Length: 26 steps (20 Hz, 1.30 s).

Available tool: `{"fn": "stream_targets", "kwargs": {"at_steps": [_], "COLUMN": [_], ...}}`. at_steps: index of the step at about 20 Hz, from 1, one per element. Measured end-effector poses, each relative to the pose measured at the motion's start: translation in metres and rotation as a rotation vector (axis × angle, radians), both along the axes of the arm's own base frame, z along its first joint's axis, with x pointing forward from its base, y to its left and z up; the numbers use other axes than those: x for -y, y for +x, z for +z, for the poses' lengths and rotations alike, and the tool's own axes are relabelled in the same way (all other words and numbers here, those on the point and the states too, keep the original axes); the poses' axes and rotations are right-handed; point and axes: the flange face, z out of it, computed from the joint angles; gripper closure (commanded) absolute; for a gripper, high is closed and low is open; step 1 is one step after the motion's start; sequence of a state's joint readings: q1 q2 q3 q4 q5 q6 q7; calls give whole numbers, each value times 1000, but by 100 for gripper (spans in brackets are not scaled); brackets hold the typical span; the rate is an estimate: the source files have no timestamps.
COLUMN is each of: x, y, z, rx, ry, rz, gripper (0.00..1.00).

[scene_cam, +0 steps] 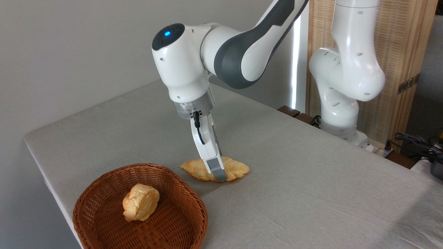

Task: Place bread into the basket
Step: 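Close the gripper fingers around the braided loaf's middle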

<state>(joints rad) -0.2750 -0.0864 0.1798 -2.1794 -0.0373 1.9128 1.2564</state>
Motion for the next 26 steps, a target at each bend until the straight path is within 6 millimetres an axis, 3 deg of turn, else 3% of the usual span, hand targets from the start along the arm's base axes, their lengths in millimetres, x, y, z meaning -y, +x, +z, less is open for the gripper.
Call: {"fn": "stream_targets", "kwargs": {"at_steps": [2,4,8,10,26], "x": [3,5,6,6,7], "y": [0,1,3,3,4], "z": [-2,-4,-5,-6,-1], "rx": [-2,-2,8,7,13], "ry": [1,2,2,2,1], "rz": [-6,-9,-10,-11,-12], "gripper": [2,11,53,67,64]}}
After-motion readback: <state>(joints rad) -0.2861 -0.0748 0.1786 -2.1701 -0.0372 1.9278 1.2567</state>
